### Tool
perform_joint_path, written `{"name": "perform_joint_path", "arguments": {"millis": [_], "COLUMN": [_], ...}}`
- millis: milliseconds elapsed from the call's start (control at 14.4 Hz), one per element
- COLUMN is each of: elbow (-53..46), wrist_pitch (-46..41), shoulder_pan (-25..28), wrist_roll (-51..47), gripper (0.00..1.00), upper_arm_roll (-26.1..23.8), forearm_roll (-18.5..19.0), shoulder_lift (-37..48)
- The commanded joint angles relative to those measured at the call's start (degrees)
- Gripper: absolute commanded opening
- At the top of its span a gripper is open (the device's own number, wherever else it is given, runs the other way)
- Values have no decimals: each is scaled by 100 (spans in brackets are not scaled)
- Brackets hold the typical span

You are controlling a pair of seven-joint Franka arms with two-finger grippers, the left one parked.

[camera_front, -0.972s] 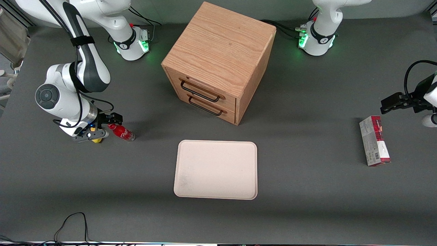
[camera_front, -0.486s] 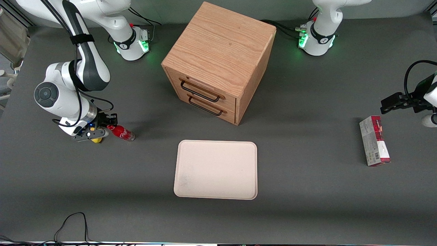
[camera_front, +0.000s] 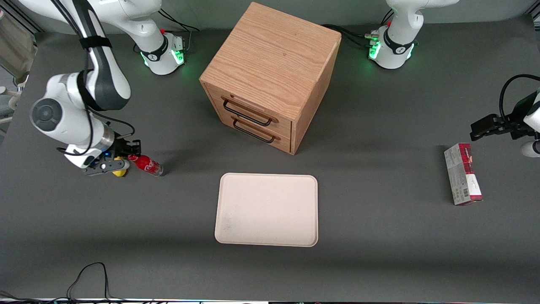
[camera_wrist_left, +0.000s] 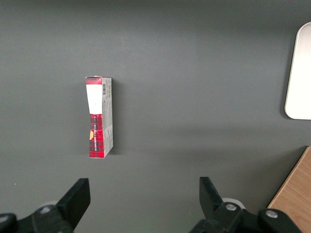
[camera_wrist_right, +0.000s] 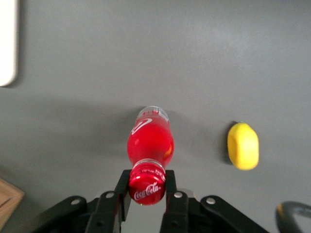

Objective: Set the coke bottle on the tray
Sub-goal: 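Lift the bottle and carry it to the white tray's corner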

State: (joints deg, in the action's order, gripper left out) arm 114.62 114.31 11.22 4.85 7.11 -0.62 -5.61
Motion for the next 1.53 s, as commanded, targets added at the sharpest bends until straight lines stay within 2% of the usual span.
{"name": "perform_joint_path", "arguments": {"millis": [0,69,208,347,556,764,903,1181,1458], "elbow": [-2156,-2894,-4257,-5070,-5230,-6167,-6706,-6725,-6734], "wrist_pitch": [-1670,-2162,-3094,-3633,-3626,-3521,-3146,-1160,-691], "shoulder_pan": [21,21,-14,-32,-32,126,257,951,1163], "wrist_roll": [-80,-90,-247,-274,-309,-737,-1615,-3058,-3201], "gripper": [0,0,0,0,0,0,0,0,0], "upper_arm_roll": [1,-8,-8,9,-25,-314,-631,-676,-676], "forearm_roll": [-289,-307,-569,-588,-588,-580,-571,-492,-149], "shoulder_lift": [-264,-518,-1036,-1424,-1600,-2477,-3155,-4016,-4466]}}
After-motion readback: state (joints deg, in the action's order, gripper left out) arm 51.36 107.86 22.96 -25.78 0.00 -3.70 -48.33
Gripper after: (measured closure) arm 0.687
